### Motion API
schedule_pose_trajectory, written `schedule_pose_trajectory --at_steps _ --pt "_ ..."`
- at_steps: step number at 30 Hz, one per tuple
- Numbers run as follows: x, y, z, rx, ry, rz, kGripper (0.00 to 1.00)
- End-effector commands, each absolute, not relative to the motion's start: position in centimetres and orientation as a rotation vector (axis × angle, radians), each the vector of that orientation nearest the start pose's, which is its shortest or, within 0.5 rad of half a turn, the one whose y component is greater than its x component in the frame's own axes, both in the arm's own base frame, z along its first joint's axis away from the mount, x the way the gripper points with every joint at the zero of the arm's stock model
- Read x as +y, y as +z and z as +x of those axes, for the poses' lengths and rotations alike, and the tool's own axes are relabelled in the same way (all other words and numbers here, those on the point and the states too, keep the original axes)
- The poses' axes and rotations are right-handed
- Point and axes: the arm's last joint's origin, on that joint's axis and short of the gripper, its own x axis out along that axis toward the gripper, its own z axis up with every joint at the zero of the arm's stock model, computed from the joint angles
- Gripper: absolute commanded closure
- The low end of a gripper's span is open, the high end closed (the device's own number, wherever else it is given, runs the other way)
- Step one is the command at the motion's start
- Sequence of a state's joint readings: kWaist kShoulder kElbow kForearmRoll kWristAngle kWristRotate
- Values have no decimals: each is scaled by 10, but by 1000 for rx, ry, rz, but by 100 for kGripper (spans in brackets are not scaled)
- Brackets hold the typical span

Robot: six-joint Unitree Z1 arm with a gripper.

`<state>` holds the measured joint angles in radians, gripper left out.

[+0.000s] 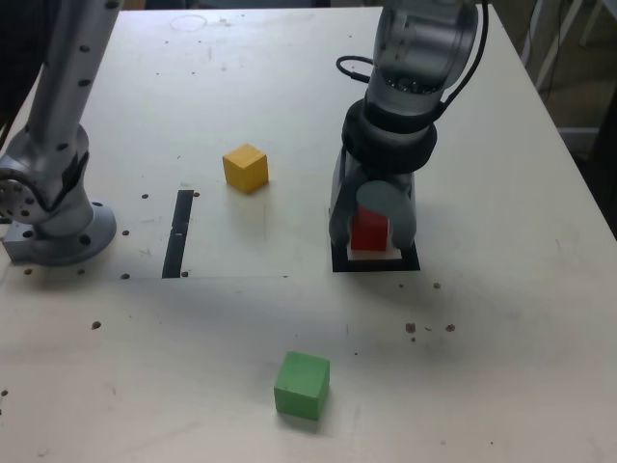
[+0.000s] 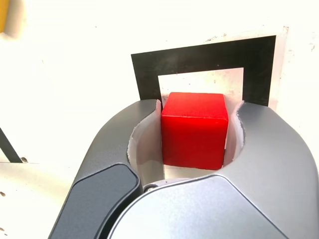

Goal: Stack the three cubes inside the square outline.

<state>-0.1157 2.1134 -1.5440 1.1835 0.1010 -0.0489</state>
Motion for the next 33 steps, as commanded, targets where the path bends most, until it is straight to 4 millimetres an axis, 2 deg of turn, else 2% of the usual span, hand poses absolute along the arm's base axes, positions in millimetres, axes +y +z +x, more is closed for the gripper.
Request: schedule_pose_trajectory --at_steps 1,4,9,15,20,23,28,33 --pt "-38 219 372 1735 31 156 9" --pt "-38 221 371 1728 34 159 2" --pt "-37 231 367 1713 43 168 1" --pt "-30 259 346 1708 45 189 1" --pt "-17 292 310 1682 31 229 1" --pt "-2 302 281 1690 68 206 1" --pt "26 299 240 1744 163 83 1" --pt "48 291 210 1785 264 -32 1"
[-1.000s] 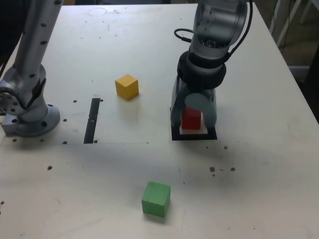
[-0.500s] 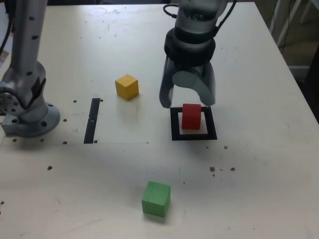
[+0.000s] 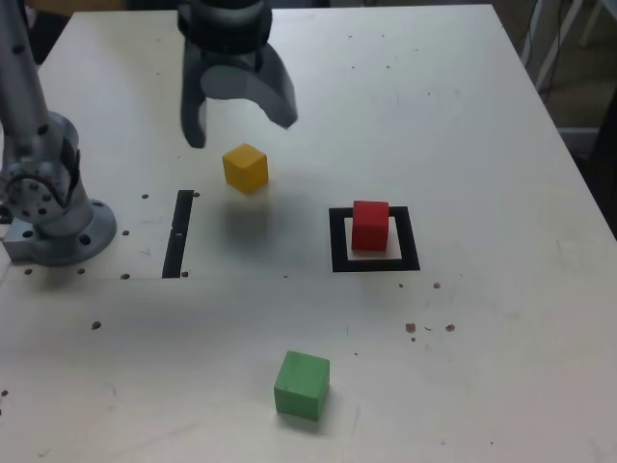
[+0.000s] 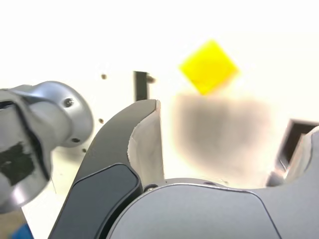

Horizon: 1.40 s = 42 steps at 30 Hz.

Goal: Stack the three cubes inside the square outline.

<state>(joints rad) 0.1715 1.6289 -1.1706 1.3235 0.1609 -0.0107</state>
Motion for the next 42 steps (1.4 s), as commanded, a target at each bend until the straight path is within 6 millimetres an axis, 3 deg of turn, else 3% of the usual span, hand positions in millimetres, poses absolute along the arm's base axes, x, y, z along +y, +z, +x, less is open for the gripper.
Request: schedule_pose_trajectory --at_steps 1,11,26,35,42 --pt "52 289 206 1789 283 -55 1" --pt "74 271 188 1758 517 -324 1" --pt "65 253 214 1729 514 -391 1" --pt "82 221 232 1729 543 -448 4" --pt "90 214 236 1725 569 -448 6"
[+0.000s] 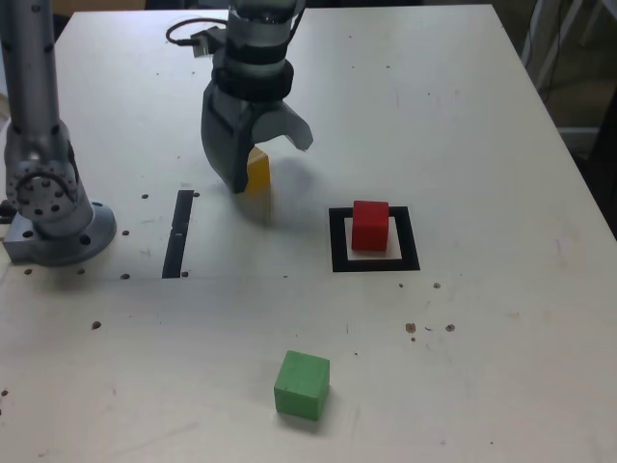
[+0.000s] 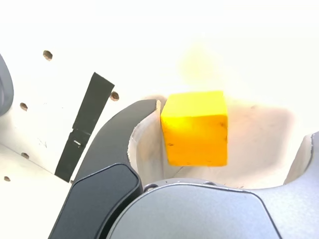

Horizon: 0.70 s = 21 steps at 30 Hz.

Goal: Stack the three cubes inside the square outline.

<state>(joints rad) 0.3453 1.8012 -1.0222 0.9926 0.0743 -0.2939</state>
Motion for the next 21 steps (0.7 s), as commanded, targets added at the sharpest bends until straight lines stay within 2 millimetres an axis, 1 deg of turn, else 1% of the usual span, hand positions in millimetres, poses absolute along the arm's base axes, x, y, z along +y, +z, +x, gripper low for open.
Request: schedule_pose_trajectory --at_steps 1,5,11,18,21 --pt "91 213 236 1728 574 -445 7" --pt "93 213 234 1752 587 -436 11" --pt "94 214 231 1777 569 -430 23" --pt "95 214 233 1754 540 -426 37" --pt "95 214 234 1746 536 -424 40"
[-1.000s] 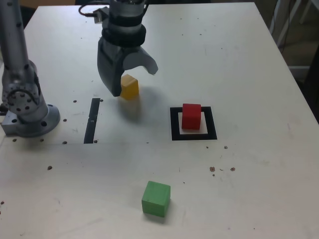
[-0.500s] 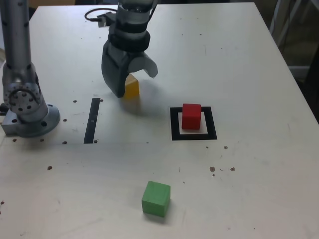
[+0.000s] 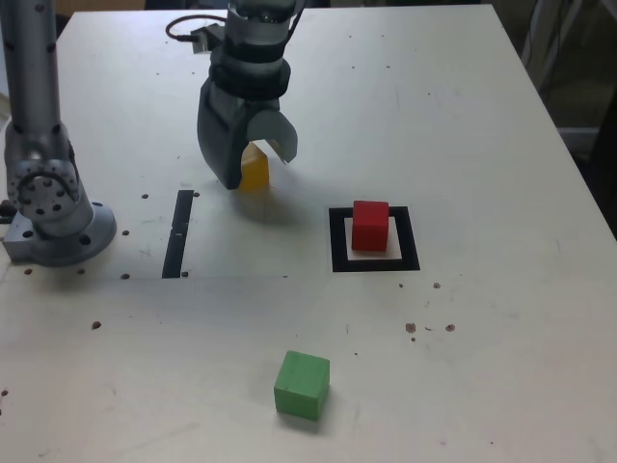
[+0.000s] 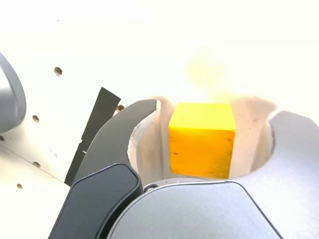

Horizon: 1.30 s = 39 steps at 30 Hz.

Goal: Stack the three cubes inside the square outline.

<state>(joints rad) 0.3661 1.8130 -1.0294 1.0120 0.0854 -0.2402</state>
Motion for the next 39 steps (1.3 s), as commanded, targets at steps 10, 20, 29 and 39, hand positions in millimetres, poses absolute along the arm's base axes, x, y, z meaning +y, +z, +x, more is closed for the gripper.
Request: schedule_pose_trajectory --at_steps 10,20,29,39 --pt "95 211 234 1740 528 -427 52" --pt "92 221 234 1703 521 -395 65" --pt "75 252 260 1696 389 -229 65" --pt "45 305 304 1618 99 70 65"
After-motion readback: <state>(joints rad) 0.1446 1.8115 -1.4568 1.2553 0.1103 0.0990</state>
